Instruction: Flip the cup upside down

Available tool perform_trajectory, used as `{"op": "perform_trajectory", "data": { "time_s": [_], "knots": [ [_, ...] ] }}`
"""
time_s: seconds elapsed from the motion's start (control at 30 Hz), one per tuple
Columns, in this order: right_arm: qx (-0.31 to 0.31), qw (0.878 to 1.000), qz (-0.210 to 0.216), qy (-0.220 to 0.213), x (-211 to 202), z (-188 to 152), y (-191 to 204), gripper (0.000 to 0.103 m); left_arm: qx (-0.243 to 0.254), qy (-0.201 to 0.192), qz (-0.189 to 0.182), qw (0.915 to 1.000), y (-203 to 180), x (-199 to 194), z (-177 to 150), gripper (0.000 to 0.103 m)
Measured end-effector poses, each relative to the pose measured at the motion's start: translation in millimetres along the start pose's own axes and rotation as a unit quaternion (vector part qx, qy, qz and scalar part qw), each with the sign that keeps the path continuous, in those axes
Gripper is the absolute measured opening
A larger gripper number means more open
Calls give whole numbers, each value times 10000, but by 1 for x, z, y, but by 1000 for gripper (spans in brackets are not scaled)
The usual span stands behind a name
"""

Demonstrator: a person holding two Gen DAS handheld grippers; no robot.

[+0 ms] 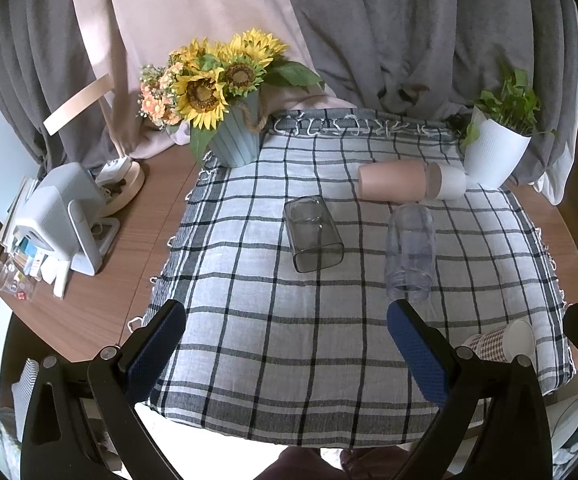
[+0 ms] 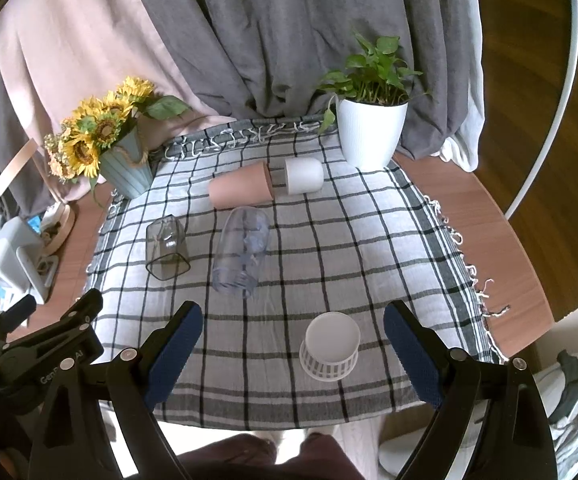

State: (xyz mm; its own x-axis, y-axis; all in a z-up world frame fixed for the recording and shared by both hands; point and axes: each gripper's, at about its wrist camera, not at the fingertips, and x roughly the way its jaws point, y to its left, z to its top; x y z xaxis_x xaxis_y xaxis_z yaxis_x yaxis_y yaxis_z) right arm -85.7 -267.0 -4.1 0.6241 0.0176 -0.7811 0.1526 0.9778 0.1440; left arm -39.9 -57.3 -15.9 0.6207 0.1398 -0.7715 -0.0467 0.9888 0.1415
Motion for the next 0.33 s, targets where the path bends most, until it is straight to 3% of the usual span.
{"op": "perform_trajectory", "data": {
  "time_s": [0.33],
  "knots": [
    [-4,10000,4,33,3,0,1,92,2,36,-3,10000,1,2,-1,103]
  ]
}}
